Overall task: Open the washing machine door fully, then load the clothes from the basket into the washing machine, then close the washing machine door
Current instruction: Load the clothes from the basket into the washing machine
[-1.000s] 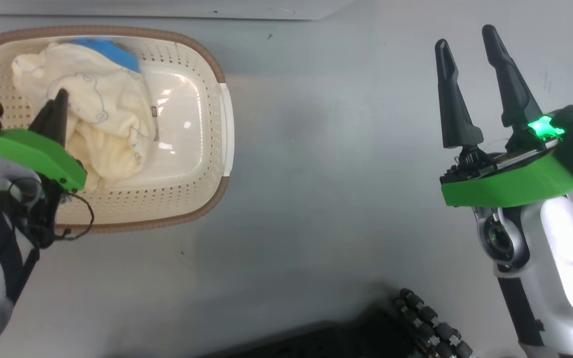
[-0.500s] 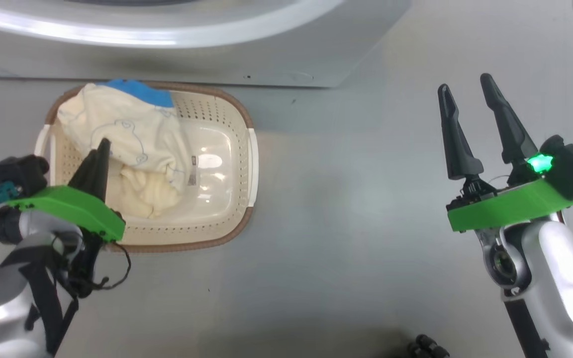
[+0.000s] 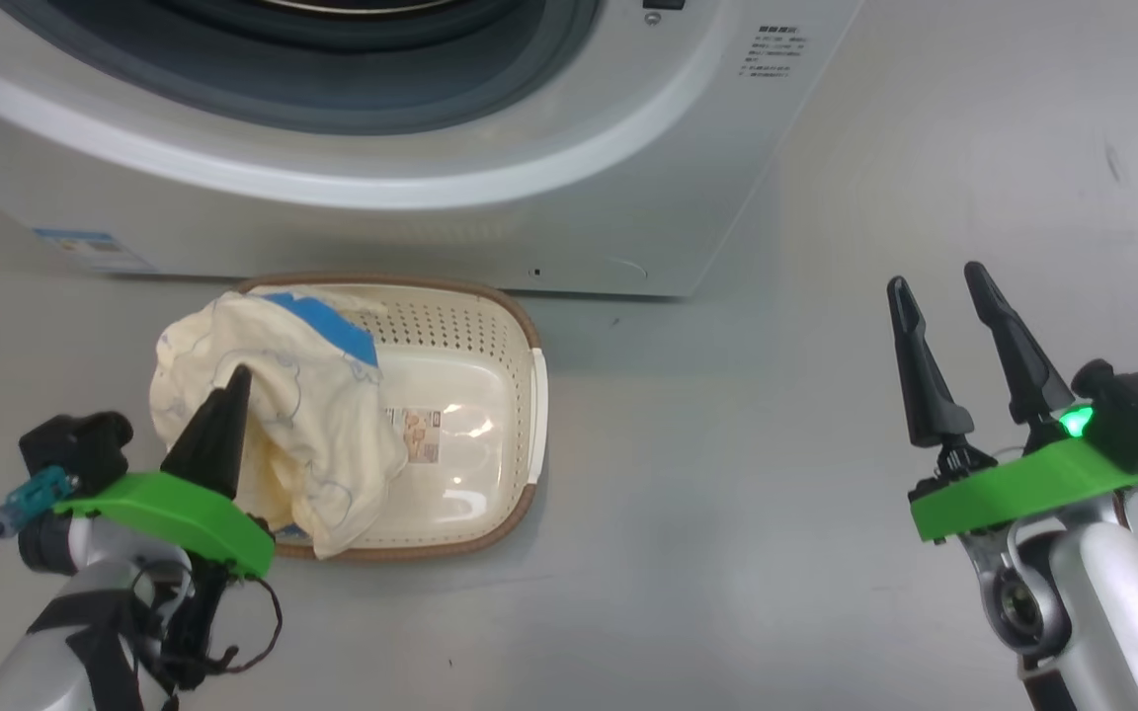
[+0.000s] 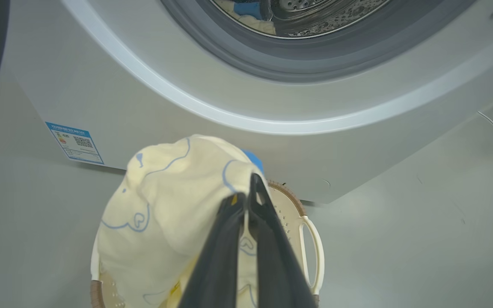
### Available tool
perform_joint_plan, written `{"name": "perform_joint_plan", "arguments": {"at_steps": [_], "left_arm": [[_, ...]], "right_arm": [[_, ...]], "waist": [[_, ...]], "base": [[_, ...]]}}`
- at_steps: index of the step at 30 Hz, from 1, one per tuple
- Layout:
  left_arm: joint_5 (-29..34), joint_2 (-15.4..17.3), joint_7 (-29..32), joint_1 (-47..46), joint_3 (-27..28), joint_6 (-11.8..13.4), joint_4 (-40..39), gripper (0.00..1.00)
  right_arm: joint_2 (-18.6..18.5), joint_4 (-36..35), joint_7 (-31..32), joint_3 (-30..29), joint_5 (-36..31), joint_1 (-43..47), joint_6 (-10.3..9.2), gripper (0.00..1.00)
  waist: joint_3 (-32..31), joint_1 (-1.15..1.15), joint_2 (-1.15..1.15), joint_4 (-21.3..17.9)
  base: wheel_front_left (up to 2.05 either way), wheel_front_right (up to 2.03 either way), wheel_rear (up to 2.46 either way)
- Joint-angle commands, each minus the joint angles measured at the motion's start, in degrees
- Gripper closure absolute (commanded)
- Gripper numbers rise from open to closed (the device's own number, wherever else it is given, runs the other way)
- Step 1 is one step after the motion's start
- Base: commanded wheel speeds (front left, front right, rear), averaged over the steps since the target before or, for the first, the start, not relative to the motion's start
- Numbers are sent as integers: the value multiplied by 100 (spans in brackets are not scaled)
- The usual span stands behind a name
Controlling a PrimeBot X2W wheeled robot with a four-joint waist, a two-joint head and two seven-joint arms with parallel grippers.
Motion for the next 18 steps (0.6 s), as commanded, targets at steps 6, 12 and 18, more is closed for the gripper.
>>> {"name": "perform_joint_plan", "arguments": {"at_steps": [6, 12, 18], "left_arm": [[266, 185, -80, 275, 496, 2, -524, 100], [517, 182, -80, 603, 821, 2, -1038, 100], [798, 213, -80, 984, 1175, 2, -1529, 100]], "right_arm": [[-215, -118, -36, 28, 96, 357, 9, 0], [-262, -128, -36, -84, 112, 590, 9, 0], [-259, -148, -36, -234, 113, 762, 9, 0]], "waist": [[-508, 0, 0, 63], [-777, 0, 0, 101], [-993, 0, 0, 101]], "base": [[0, 0, 0], [0, 0, 0], [0, 0, 0]]}}
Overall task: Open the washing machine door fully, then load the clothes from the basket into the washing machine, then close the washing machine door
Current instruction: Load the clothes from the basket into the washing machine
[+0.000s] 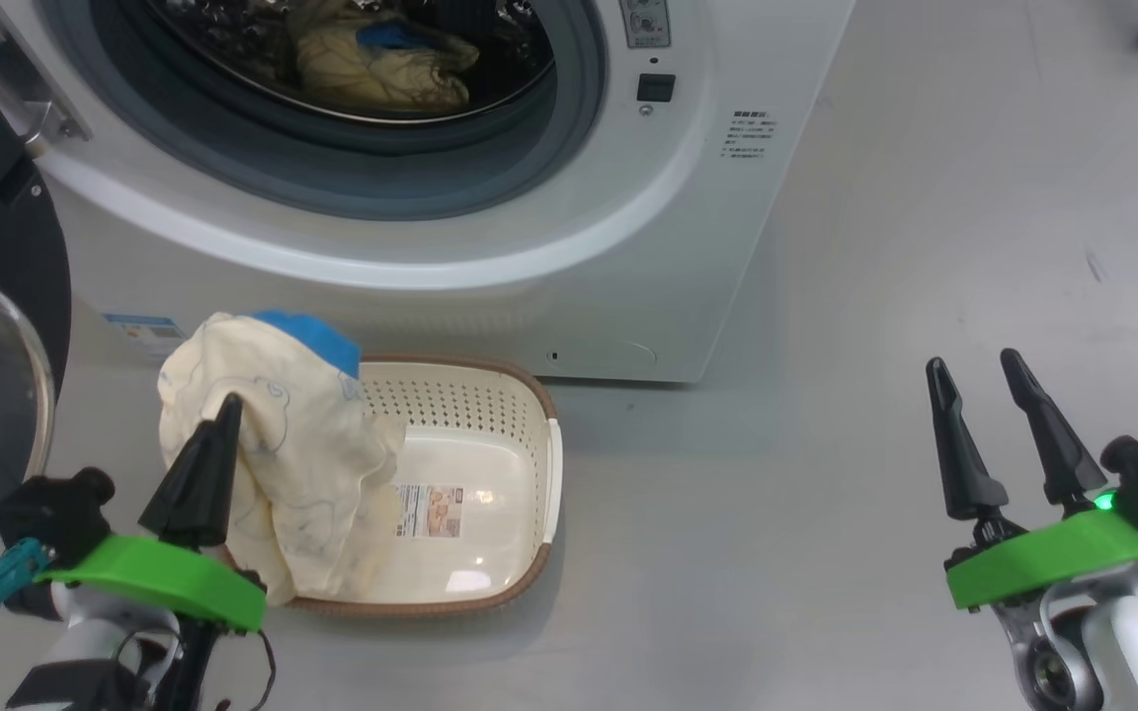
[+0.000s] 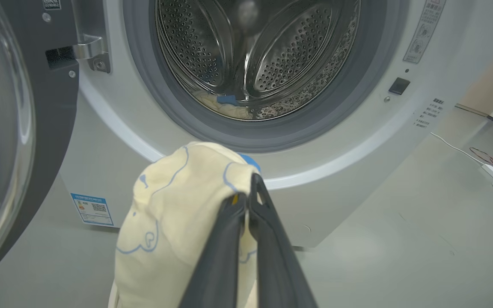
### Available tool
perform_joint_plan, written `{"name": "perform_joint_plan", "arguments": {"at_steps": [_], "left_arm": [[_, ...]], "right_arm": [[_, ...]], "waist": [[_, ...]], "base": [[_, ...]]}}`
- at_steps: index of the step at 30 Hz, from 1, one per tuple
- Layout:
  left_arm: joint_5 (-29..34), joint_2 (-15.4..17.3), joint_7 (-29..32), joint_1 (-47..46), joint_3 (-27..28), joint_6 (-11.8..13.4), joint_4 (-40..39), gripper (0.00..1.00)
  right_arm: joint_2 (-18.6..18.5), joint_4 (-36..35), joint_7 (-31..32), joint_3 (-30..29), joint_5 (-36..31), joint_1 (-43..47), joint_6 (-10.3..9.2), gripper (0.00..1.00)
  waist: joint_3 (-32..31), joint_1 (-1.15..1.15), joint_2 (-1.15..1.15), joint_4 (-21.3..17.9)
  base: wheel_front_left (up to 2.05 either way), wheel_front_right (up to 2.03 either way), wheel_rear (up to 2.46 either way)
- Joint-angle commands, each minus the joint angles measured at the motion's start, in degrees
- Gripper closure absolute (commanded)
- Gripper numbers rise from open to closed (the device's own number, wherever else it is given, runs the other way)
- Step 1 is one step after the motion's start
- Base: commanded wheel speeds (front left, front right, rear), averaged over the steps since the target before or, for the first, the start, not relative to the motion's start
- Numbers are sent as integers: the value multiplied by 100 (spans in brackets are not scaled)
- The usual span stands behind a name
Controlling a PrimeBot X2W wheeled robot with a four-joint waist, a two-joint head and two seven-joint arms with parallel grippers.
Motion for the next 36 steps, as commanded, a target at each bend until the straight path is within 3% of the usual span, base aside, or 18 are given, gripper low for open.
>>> {"name": "perform_joint_plan", "arguments": {"at_steps": [1, 21, 30, 36], "left_arm": [[122, 212, -80, 13, 394, 2, -343, 100], [734, -111, -80, 1268, 1133, 2, -1613, 100], [780, -135, -80, 1068, 1152, 2, -1679, 100], [736, -40, -80, 418, 1123, 2, -1568, 100]], "right_arm": [[-131, -181, -36, 5, 24, 51, 9, 0], [-113, -286, -36, -389, 19, 396, 9, 0], [-39, -338, -36, -401, -7, 301, 9, 0], [73, -348, -36, -363, -29, 121, 9, 0]], "waist": [[-102, 1, 0, -2], [-332, 1, 0, -20], [-75, 1, 0, -90], [281, 1, 0, -132]], "base": [[0, 0, 0], [0, 0, 0], [0, 0, 0], [0, 0, 0]]}}
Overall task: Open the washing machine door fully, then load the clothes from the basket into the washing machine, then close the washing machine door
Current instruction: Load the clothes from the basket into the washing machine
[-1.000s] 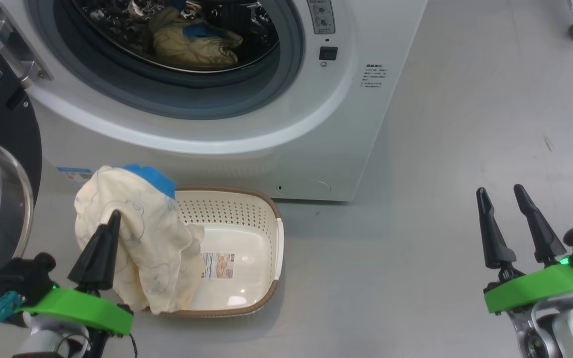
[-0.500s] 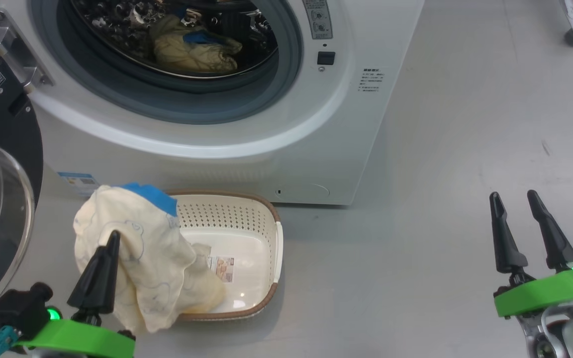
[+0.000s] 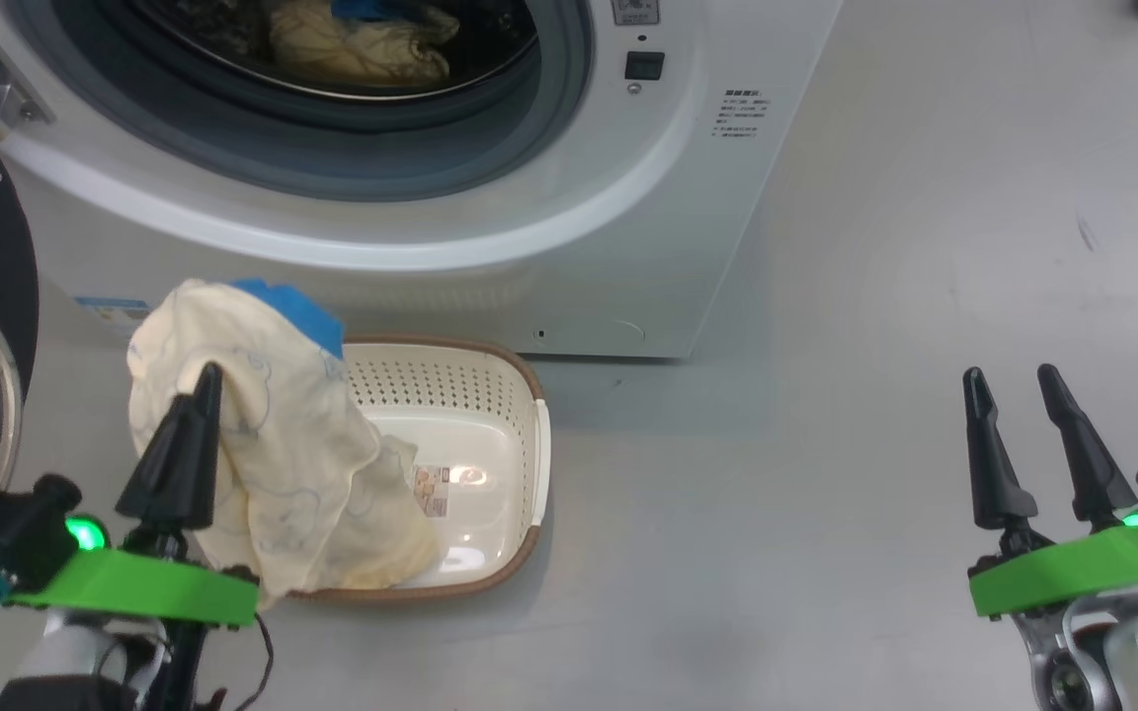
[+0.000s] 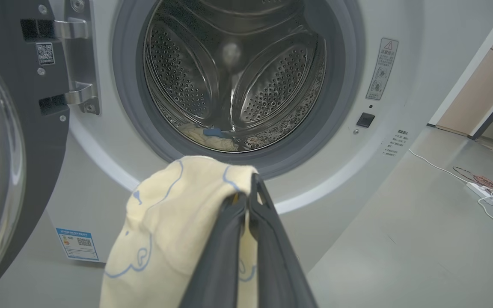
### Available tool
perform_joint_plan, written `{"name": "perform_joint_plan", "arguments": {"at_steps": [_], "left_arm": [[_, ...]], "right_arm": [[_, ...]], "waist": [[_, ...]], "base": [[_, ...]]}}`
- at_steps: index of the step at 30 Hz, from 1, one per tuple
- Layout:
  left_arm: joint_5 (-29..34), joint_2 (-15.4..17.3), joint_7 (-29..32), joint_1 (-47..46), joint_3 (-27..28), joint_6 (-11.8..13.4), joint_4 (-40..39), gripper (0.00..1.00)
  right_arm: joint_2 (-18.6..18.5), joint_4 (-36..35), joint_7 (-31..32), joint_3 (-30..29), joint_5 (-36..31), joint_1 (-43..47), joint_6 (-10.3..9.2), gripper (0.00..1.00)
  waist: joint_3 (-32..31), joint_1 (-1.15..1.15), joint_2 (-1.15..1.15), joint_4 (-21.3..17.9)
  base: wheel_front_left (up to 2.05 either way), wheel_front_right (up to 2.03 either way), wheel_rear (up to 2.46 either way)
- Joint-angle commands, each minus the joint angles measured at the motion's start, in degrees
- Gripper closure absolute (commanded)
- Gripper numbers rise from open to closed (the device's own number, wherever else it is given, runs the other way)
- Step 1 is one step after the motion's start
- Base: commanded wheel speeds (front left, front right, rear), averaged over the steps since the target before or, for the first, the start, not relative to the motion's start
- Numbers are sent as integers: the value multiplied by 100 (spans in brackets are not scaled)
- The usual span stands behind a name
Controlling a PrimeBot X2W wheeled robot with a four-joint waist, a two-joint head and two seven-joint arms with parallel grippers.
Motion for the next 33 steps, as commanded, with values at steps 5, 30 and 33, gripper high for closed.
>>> {"name": "perform_joint_plan", "arguments": {"at_steps": [5, 30, 33], "left_arm": [[75, 362, -80, -1031, 158, 2, 10, 100], [-505, 493, 45, -4963, -1227, 2, 2994, 100], [-657, 502, 62, -5332, -1452, 2, 3435, 100]], "right_arm": [[4, -198, -36, 162, -46, -390, 9, 0], [317, -200, -36, 498, -69, -963, 9, 0], [368, -204, -36, 542, -63, -1026, 9, 0]], "waist": [[358, 0, 0, -95], [1265, 0, 0, -593], [1397, 0, 0, -700]], "base": [[0, 0, 0], [0, 0, 0], [0, 0, 0]]}}
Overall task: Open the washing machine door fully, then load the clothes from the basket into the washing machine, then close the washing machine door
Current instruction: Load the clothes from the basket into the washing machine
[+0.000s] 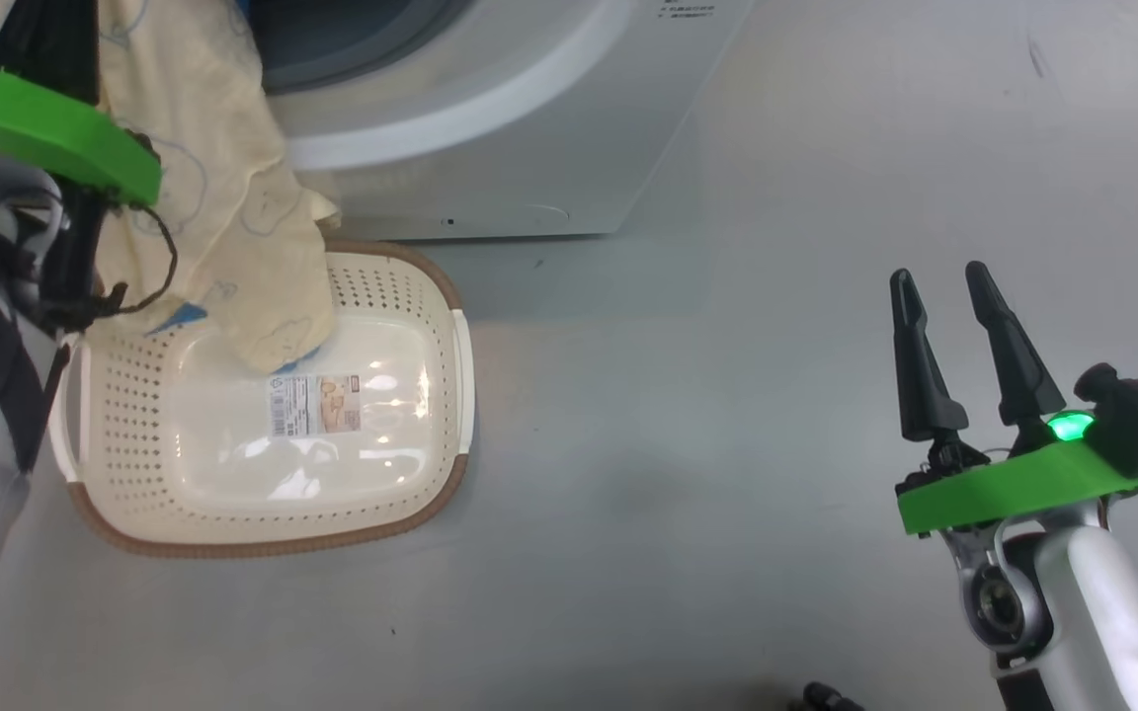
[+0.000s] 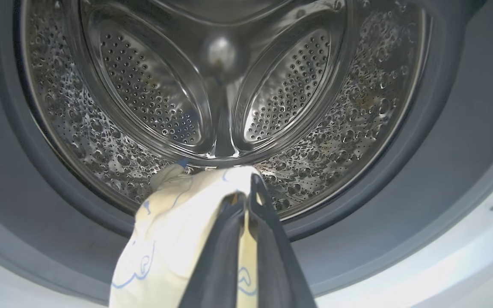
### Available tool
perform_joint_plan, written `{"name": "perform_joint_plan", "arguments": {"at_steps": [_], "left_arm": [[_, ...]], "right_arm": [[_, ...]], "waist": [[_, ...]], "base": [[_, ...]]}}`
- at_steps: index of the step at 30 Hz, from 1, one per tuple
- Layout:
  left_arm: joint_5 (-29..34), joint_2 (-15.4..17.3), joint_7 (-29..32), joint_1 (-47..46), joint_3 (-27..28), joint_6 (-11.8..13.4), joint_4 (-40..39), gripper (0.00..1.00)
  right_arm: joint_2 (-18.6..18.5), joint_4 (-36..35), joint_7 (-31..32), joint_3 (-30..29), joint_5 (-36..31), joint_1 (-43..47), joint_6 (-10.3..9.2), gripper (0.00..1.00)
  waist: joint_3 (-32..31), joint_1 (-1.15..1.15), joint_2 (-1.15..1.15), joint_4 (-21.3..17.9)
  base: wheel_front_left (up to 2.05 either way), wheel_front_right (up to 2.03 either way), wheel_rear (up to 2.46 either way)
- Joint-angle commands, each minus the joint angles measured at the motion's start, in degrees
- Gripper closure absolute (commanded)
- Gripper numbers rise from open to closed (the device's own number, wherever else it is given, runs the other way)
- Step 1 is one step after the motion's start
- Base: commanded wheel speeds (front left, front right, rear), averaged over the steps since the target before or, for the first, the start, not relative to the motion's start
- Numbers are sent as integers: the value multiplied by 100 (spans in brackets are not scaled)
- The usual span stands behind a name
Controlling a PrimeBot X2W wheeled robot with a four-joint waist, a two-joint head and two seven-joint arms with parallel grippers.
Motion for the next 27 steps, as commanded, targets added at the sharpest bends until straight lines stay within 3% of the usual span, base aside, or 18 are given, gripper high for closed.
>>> {"name": "perform_joint_plan", "arguments": {"at_steps": [1, 13, 27], "left_arm": [[-67, 241, 5, -359, 128, 2, -74, 100], [-675, 390, 204, -1528, -780, 2, 1075, 100], [-905, 700, -4, -2302, -1548, 2, 1619, 100]], "right_arm": [[-17, -197, -36, 103, -47, -94, 9, 0], [149, -201, -36, 297, -18, -239, 9, 0], [232, -200, -36, 583, 36, -306, 9, 0]], "waist": [[105, 0, 0, -100], [478, 0, 0, -510], [695, 0, 0, -903]], "base": [[0, 0, 0], [0, 0, 0], [0, 0, 0]]}}
